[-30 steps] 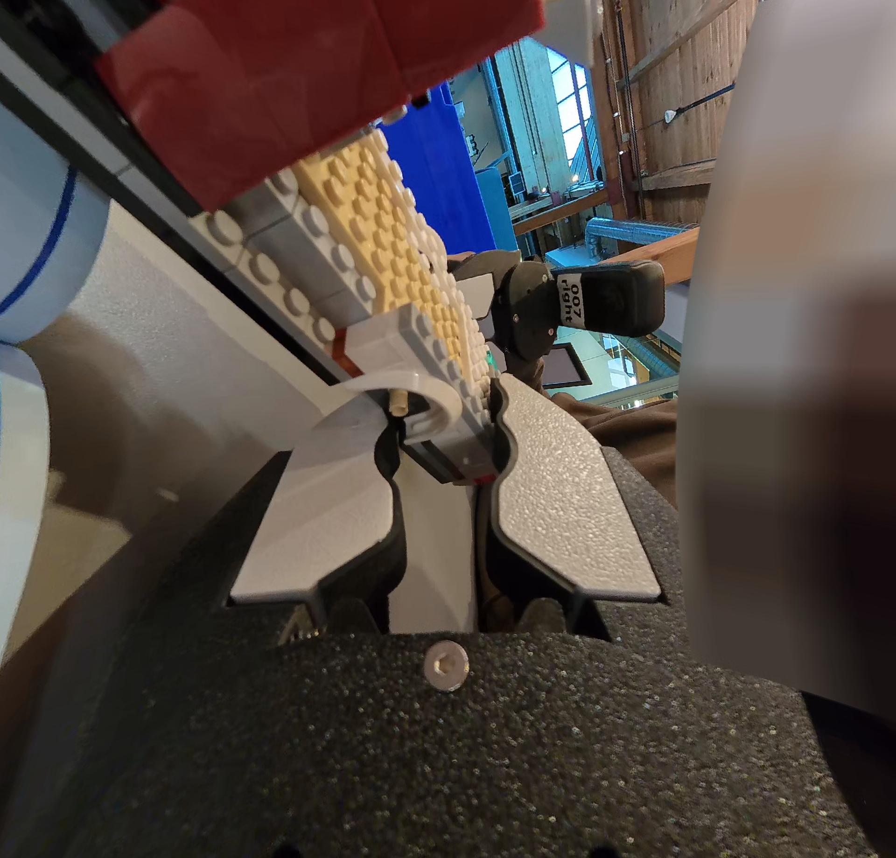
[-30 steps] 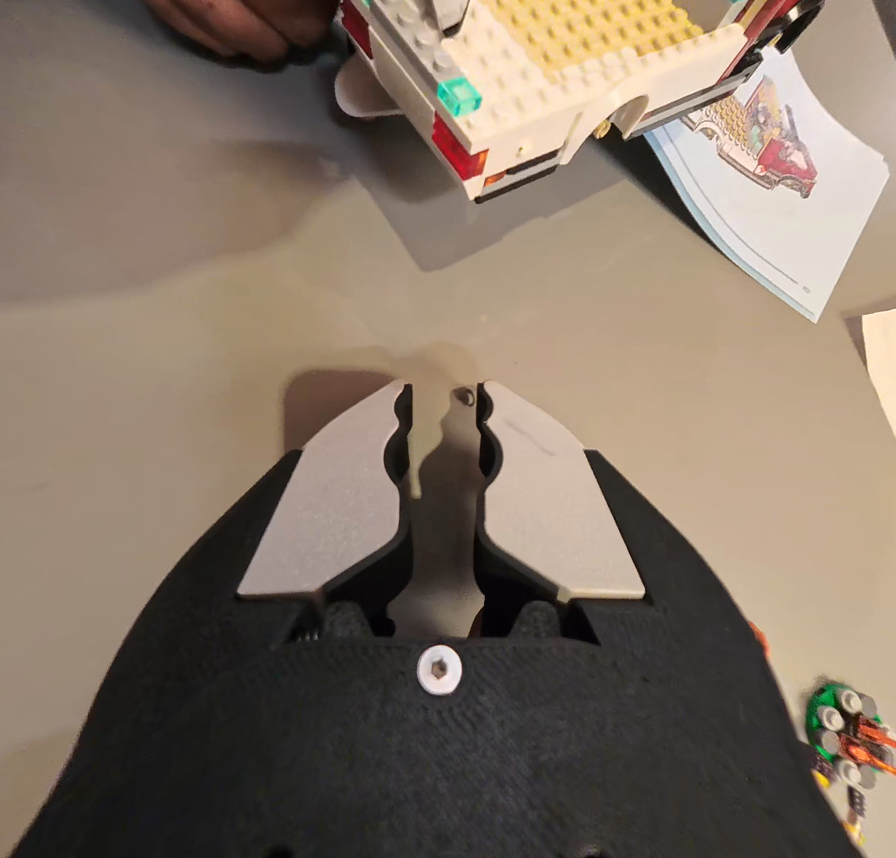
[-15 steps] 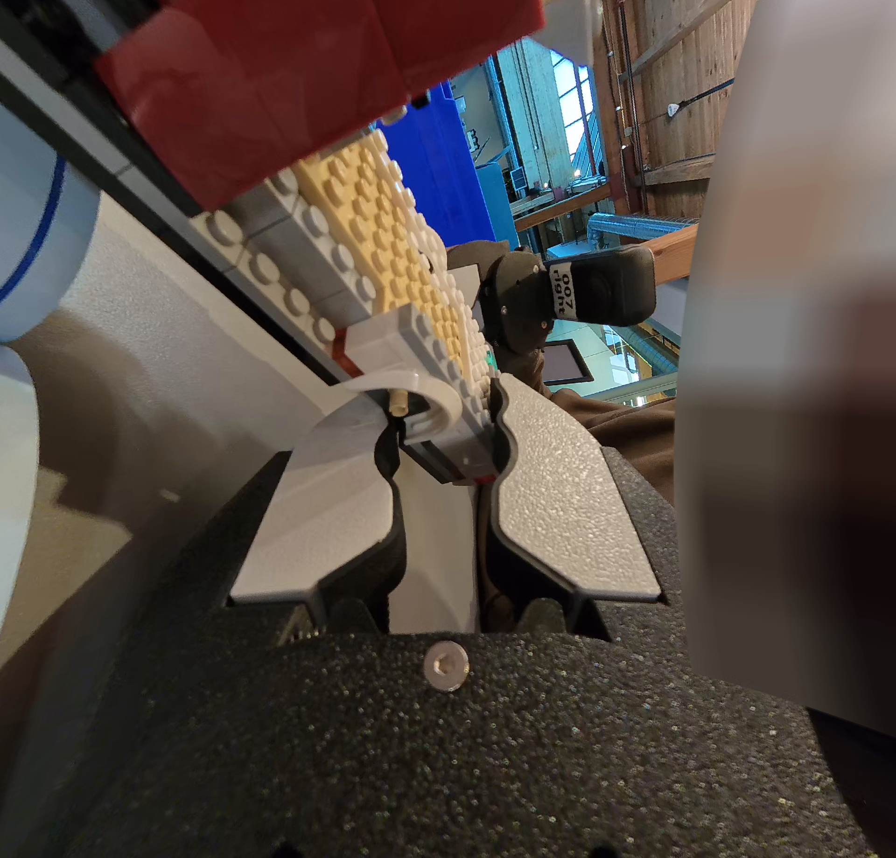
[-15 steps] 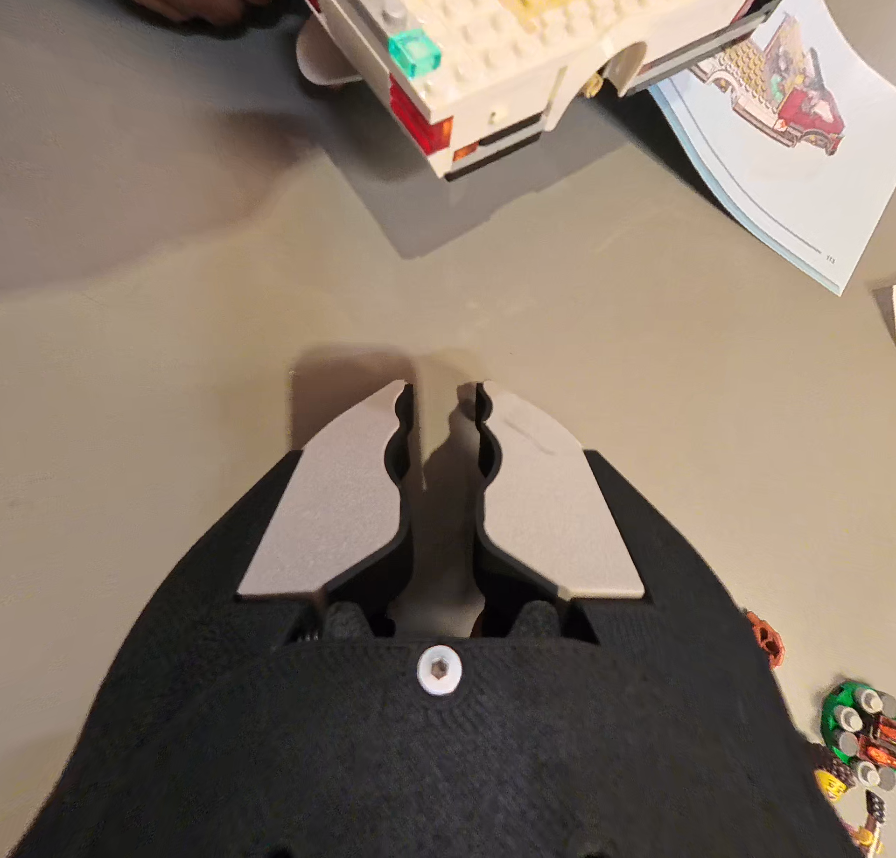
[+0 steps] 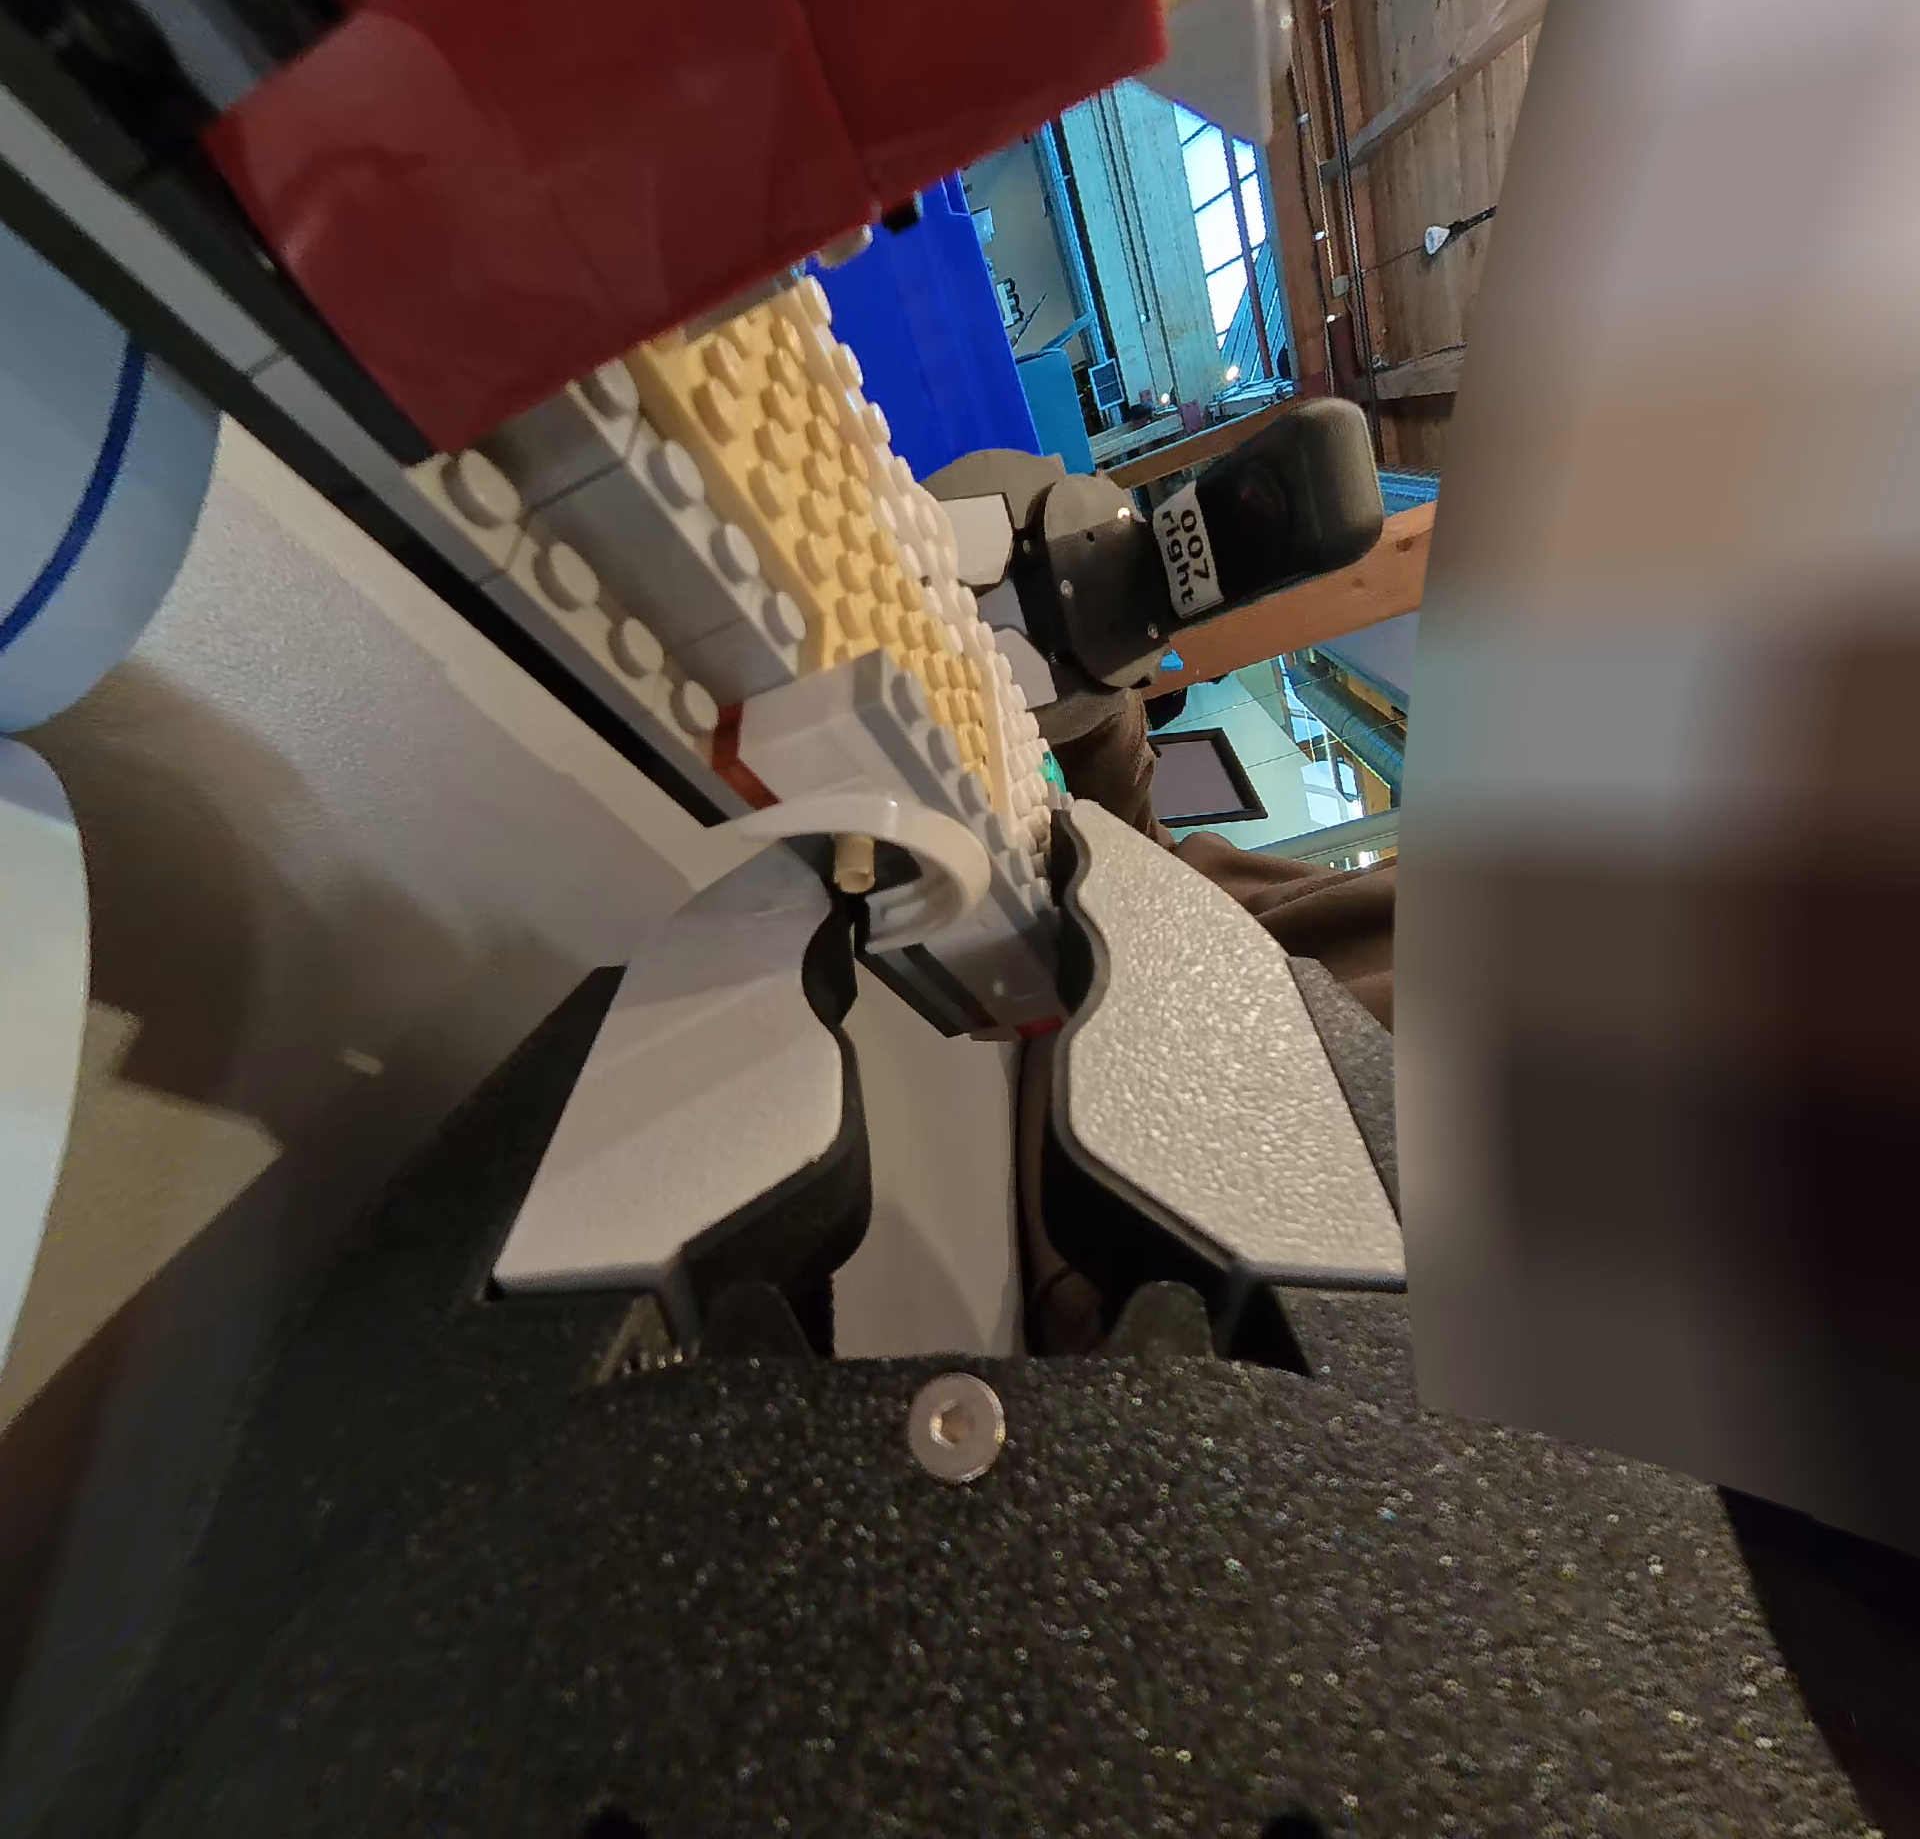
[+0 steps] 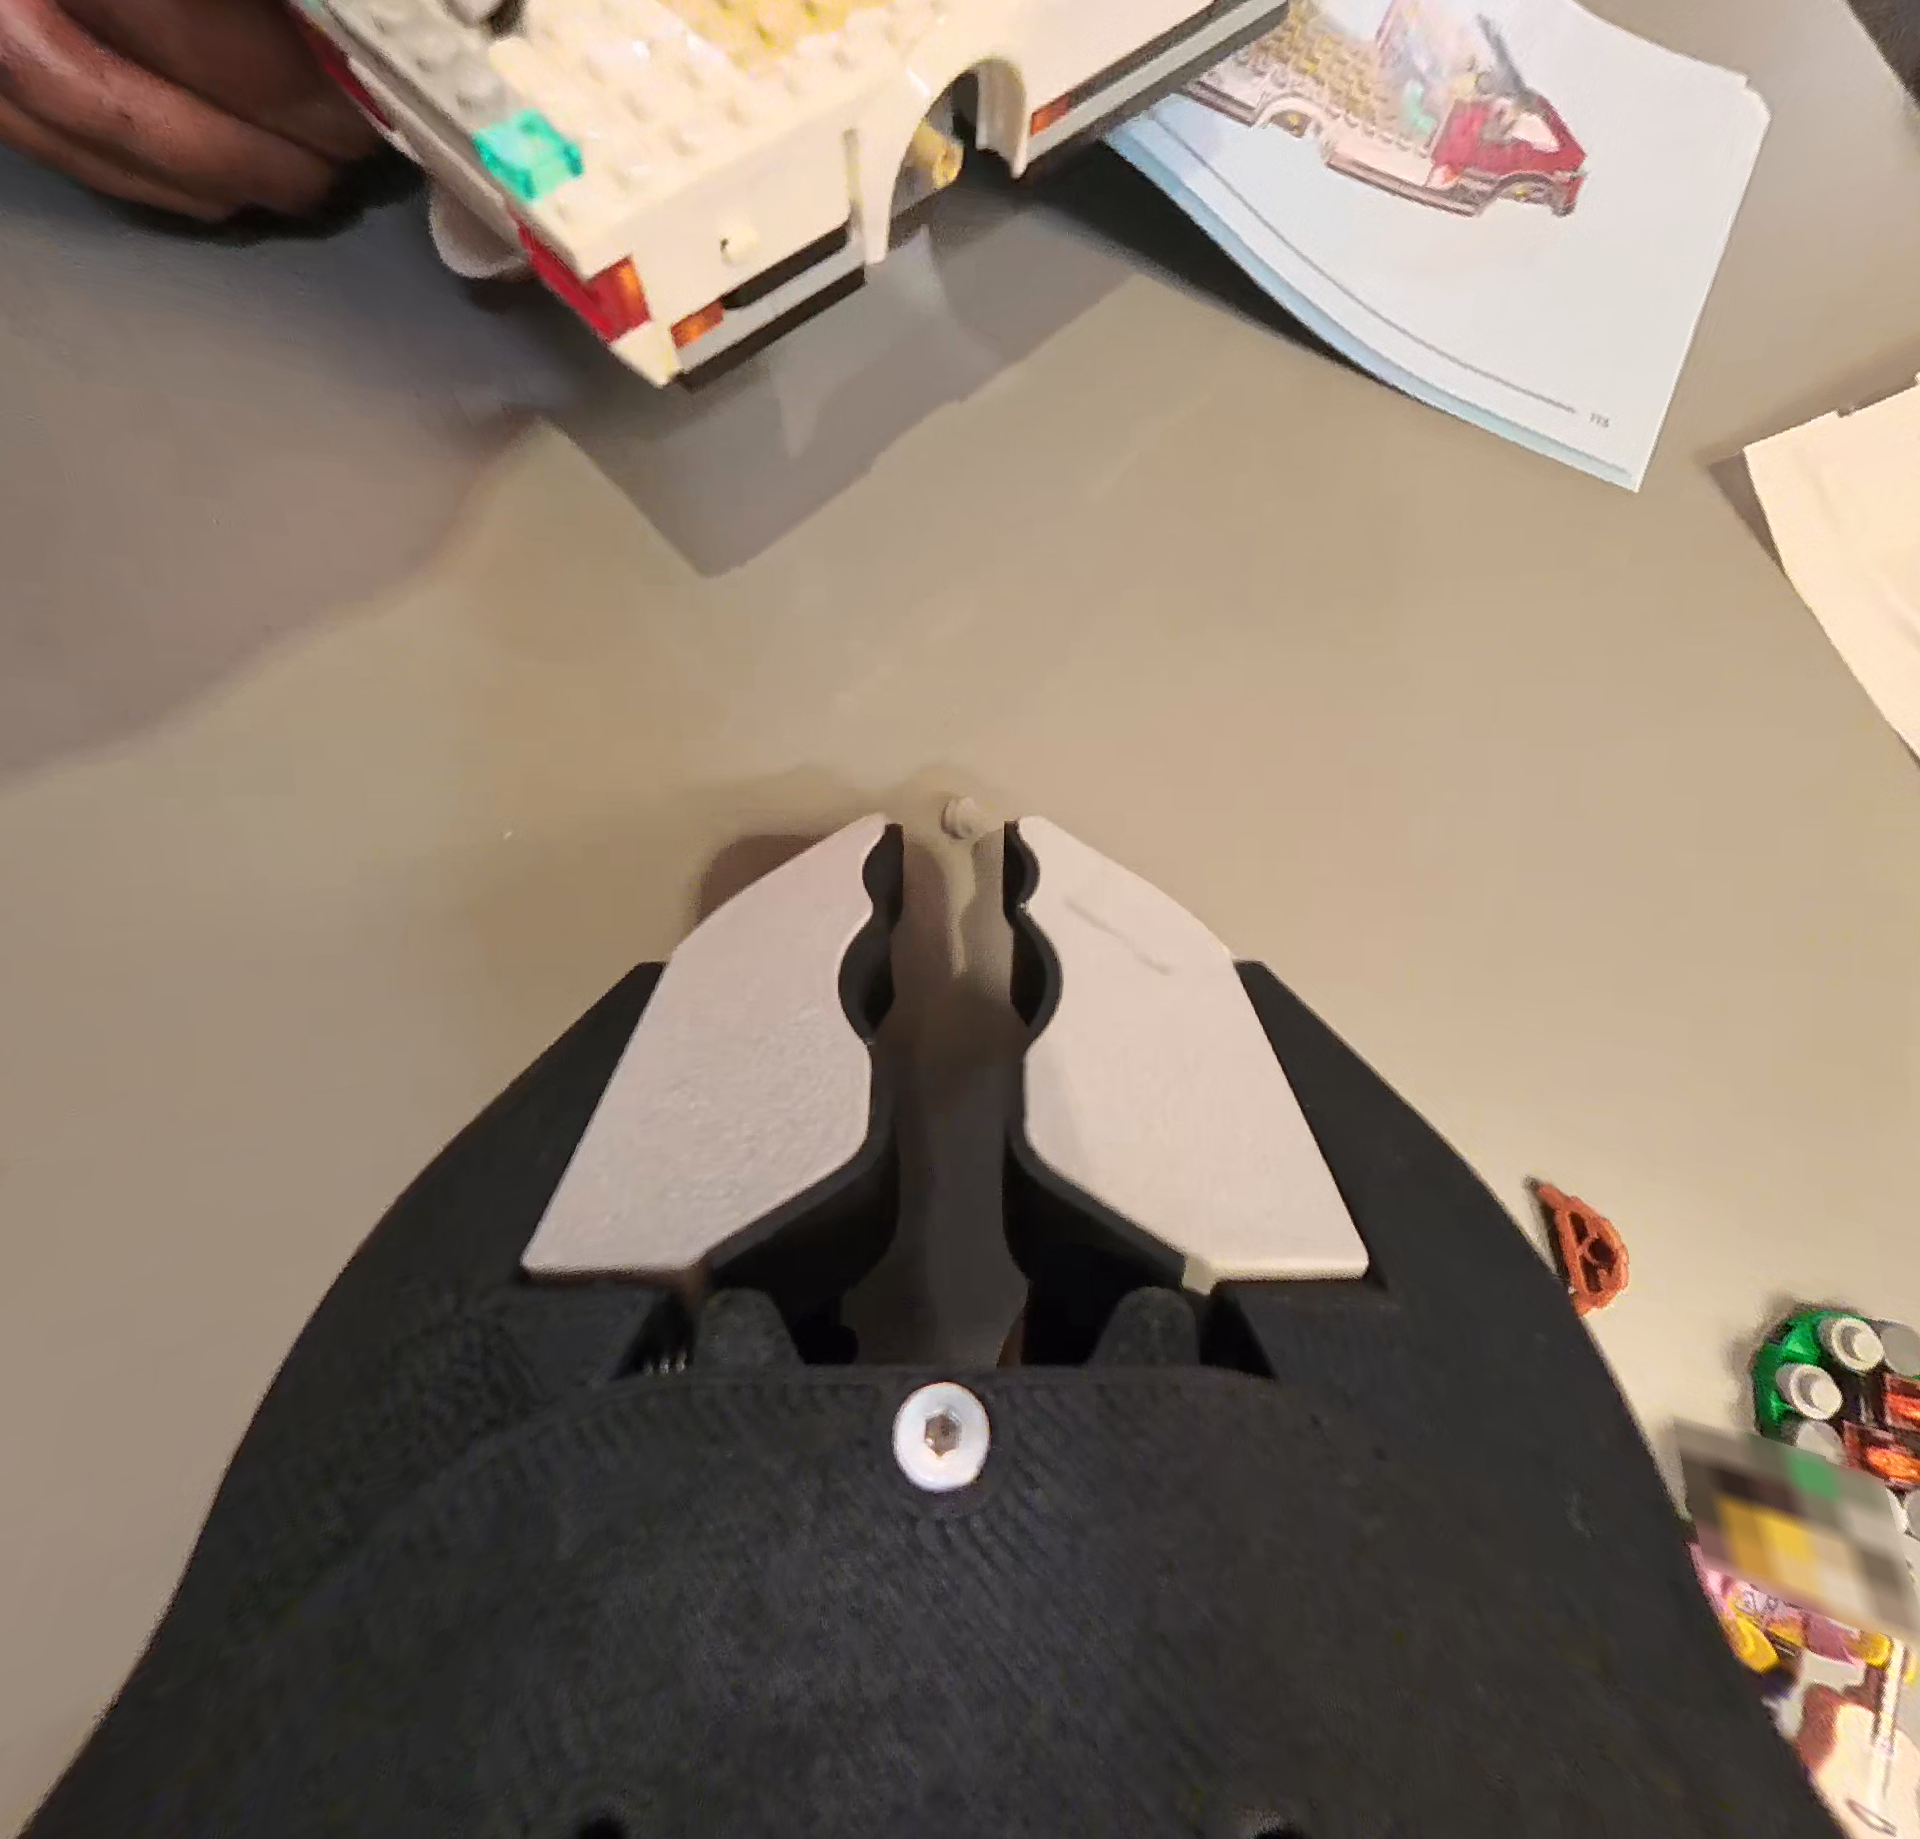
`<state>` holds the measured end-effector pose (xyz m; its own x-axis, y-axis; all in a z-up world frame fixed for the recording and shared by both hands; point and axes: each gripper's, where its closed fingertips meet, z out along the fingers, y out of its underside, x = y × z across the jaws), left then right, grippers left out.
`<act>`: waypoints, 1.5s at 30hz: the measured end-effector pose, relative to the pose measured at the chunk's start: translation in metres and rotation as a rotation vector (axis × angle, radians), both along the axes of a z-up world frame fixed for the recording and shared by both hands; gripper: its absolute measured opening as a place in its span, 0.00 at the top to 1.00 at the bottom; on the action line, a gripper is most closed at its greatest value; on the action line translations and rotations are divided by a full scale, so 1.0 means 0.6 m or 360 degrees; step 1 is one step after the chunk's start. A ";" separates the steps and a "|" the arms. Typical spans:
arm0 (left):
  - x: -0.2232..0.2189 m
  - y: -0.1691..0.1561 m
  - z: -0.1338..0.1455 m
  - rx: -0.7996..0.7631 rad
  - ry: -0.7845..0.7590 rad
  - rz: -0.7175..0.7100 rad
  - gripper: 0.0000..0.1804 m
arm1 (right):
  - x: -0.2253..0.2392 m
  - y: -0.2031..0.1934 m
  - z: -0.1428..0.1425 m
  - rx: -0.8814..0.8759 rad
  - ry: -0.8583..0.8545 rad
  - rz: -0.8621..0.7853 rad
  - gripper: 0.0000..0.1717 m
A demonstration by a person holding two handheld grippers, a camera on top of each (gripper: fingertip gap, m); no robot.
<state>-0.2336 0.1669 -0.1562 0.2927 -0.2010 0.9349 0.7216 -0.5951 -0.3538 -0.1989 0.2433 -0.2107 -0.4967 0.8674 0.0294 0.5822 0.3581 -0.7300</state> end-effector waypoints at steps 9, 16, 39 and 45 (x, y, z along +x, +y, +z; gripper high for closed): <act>0.000 0.000 0.000 0.0000 -0.0003 0.0001 0.80 | -0.019 0.001 0.001 0.0016 0.0021 -0.0053 0.94; -0.001 0.000 0.000 0.0000 -0.0006 0.0002 0.80 | -0.020 -0.007 -0.007 0.0130 0.0028 0.0002 1.00; -0.001 0.000 0.000 -0.0001 -0.0010 0.0001 0.80 | -0.019 -0.019 0.002 0.0129 0.0102 0.0070 0.97; -0.001 0.000 0.000 -0.0001 -0.0011 0.0000 0.80 | -0.022 -0.026 0.002 0.0139 0.0114 0.0077 0.97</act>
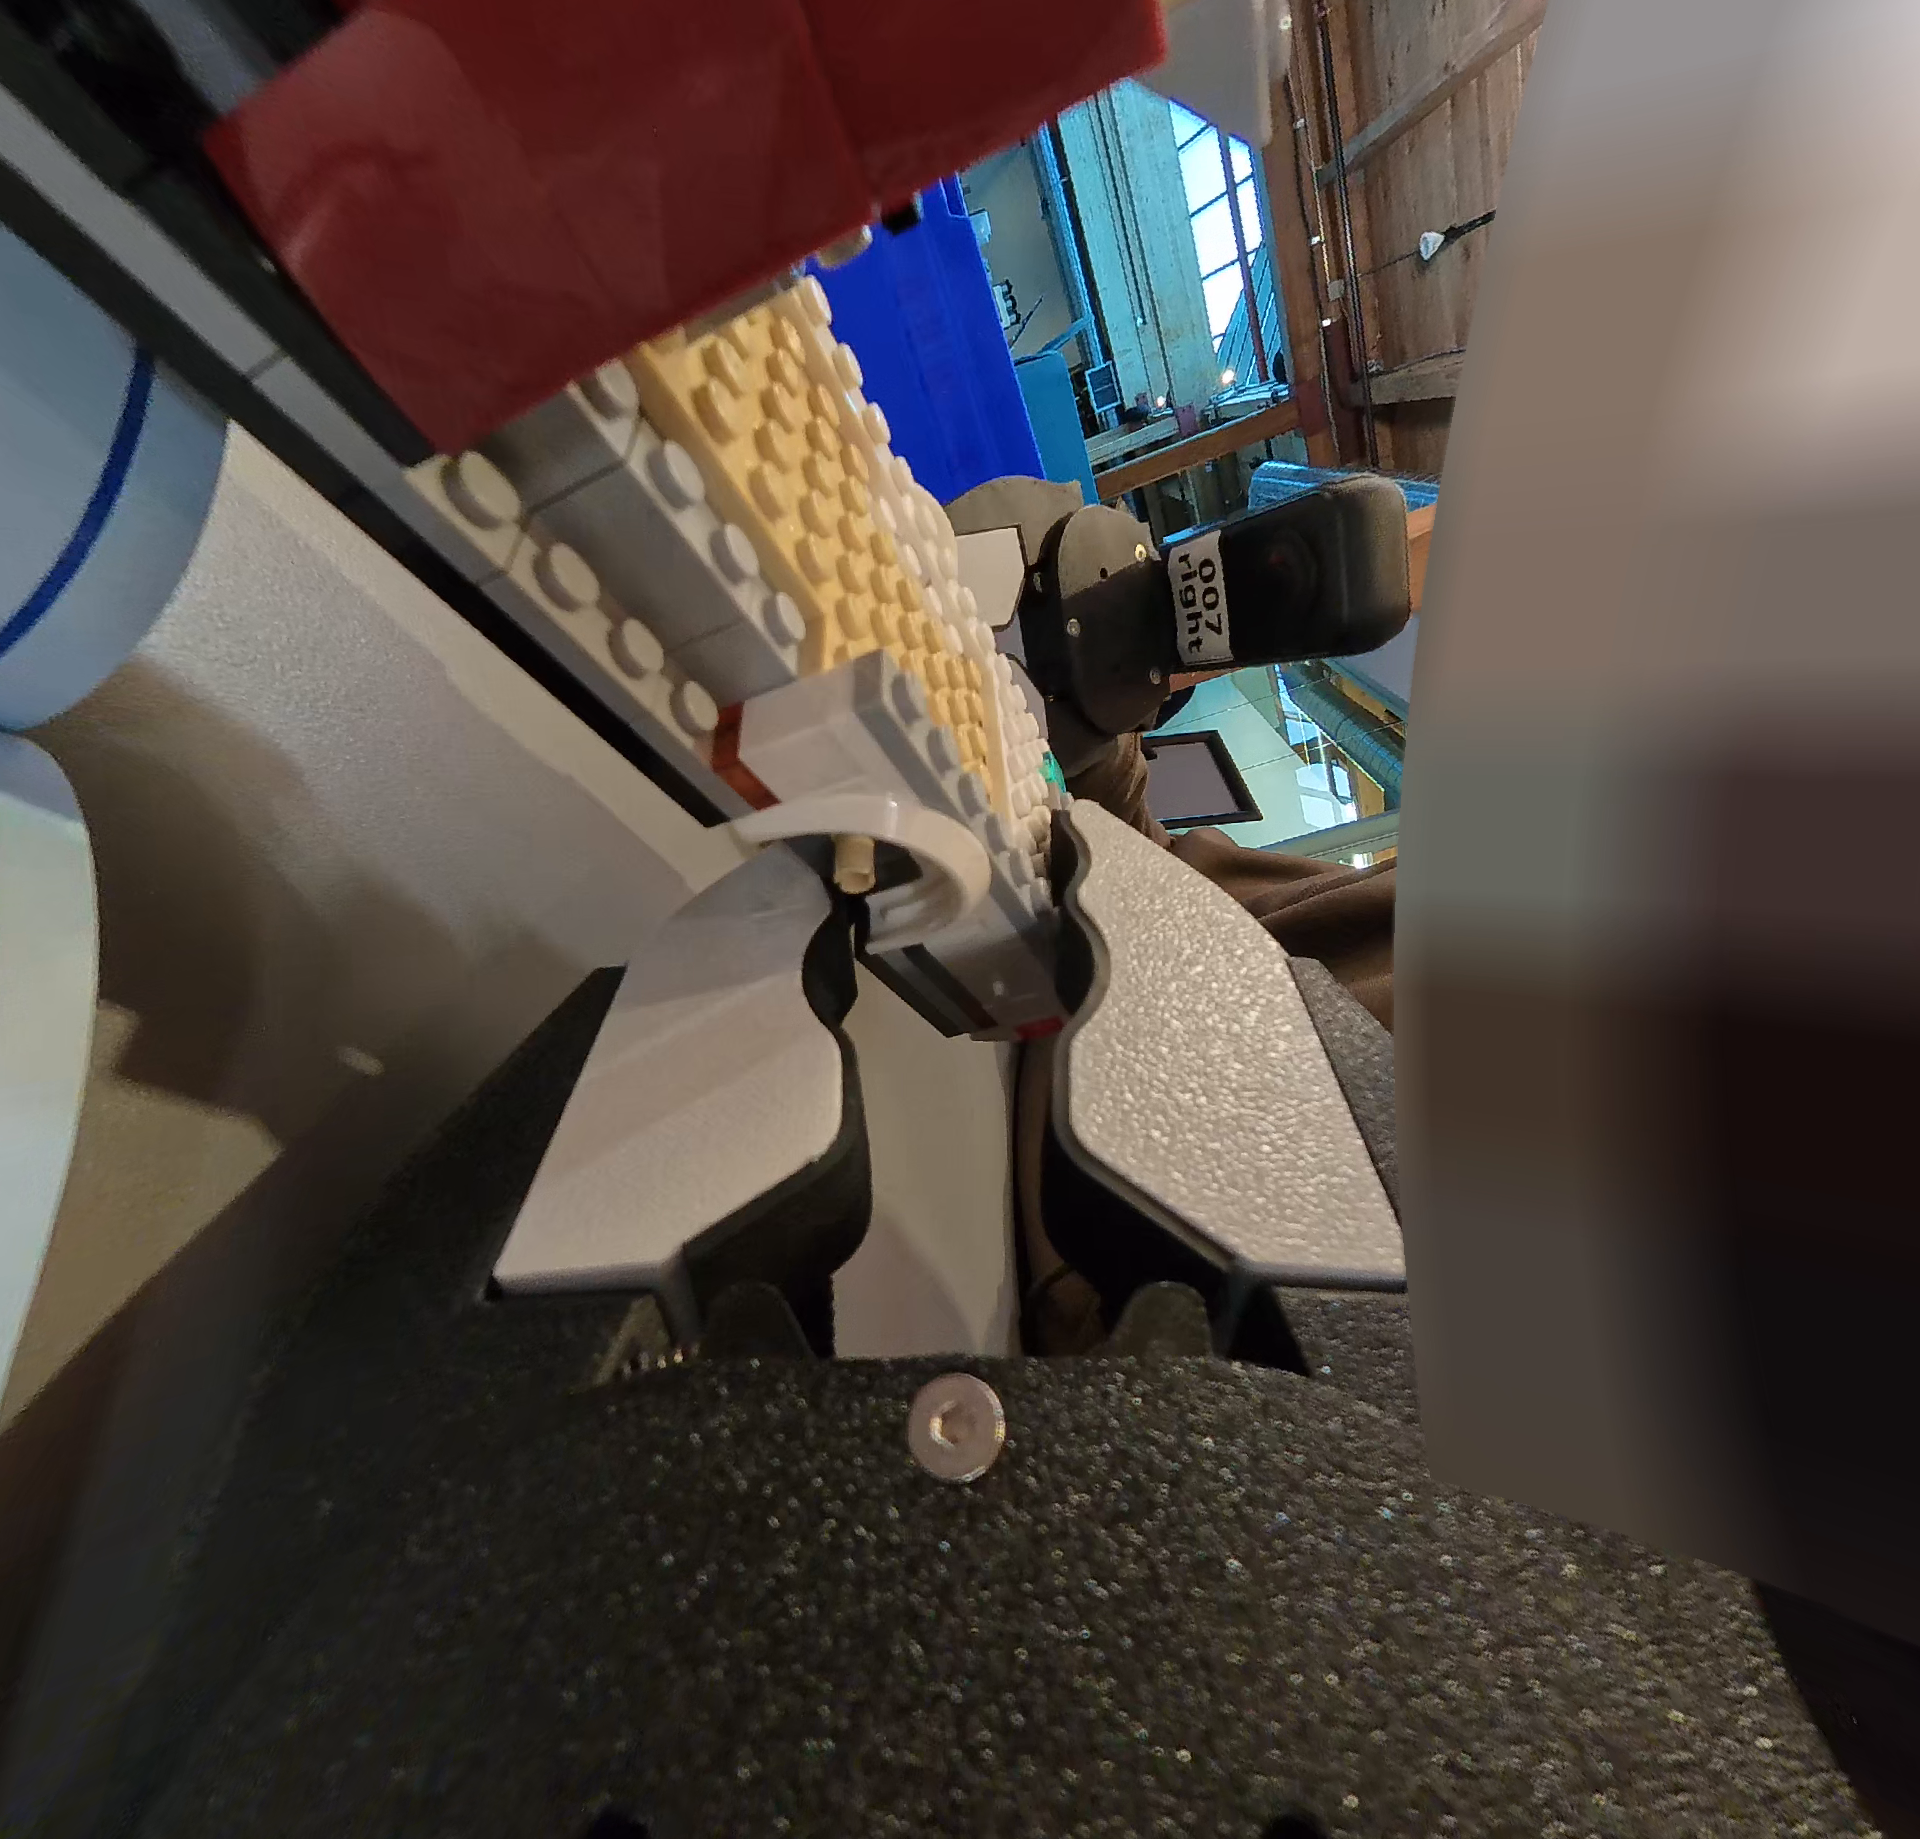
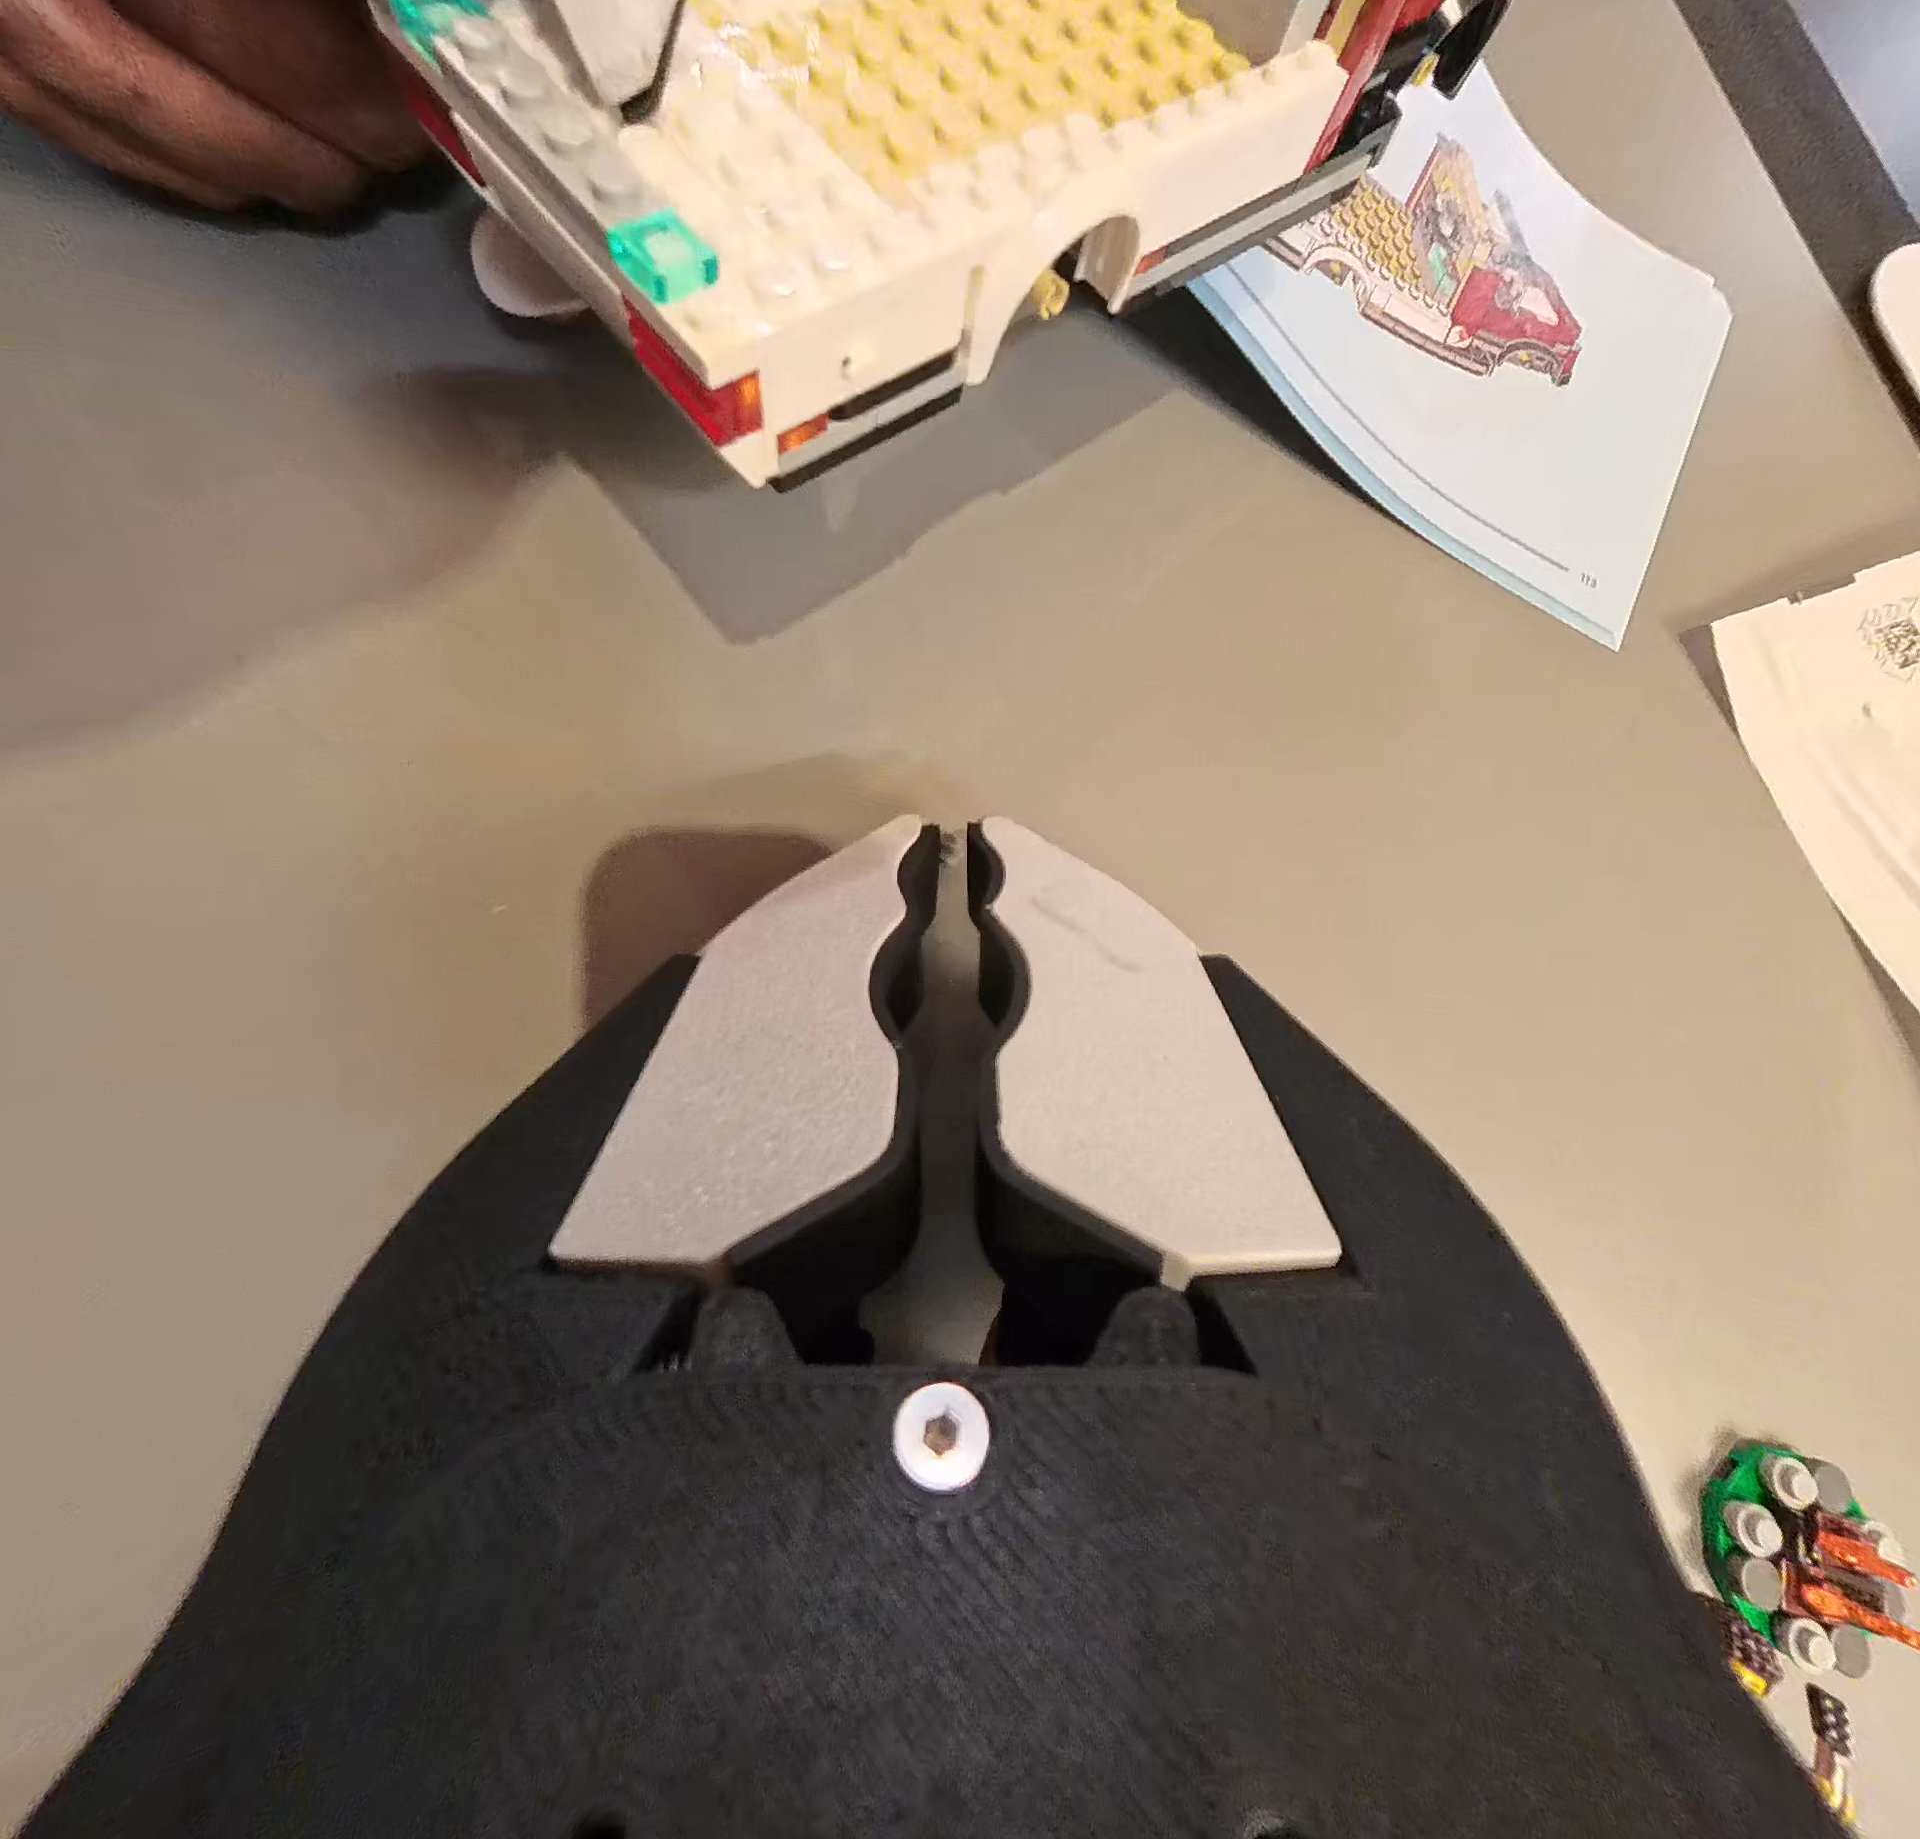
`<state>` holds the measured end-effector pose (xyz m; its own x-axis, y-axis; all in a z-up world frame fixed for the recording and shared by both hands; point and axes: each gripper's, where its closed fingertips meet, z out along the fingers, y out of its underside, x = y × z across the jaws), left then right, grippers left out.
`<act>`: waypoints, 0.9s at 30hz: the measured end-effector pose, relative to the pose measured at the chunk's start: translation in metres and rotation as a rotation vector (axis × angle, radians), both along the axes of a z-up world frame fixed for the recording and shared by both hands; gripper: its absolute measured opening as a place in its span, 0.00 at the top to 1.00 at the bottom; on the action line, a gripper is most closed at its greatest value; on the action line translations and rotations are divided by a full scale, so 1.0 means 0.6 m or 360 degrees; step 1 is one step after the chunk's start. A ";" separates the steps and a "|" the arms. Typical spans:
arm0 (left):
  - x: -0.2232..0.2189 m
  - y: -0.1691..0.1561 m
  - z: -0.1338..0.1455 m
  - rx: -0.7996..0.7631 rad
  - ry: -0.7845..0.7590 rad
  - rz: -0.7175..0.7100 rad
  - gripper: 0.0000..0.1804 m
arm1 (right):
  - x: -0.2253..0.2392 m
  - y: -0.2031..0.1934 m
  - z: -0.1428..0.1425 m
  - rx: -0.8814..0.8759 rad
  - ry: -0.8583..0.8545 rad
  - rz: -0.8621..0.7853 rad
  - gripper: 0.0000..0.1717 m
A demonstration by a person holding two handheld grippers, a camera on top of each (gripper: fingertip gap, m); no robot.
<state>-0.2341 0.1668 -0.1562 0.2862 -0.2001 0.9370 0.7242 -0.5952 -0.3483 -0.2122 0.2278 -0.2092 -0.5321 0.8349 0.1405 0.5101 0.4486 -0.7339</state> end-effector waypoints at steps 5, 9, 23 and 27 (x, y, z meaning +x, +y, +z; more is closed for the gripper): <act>0.000 0.000 0.000 0.0001 -0.0002 -0.0001 0.80 | 0.000 -0.002 -0.003 -0.0002 -0.0022 -0.0007 0.99; 0.000 0.000 0.000 0.0001 -0.0005 -0.0001 0.80 | 0.005 0.000 -0.011 0.0052 -0.0052 0.0002 1.00; 0.000 0.000 0.000 0.0000 -0.0010 -0.0002 0.80 | 0.005 -0.002 -0.007 0.0050 -0.0028 0.0000 1.00; 0.000 0.000 0.000 0.0001 -0.0011 -0.0002 0.80 | 0.007 -0.005 -0.008 0.0040 -0.0036 0.0010 1.00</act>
<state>-0.2344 0.1668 -0.1560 0.2792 -0.2007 0.9390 0.7259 -0.5960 -0.3433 -0.2082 0.2249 -0.2137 -0.5406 0.8279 0.1493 0.5237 0.4701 -0.7105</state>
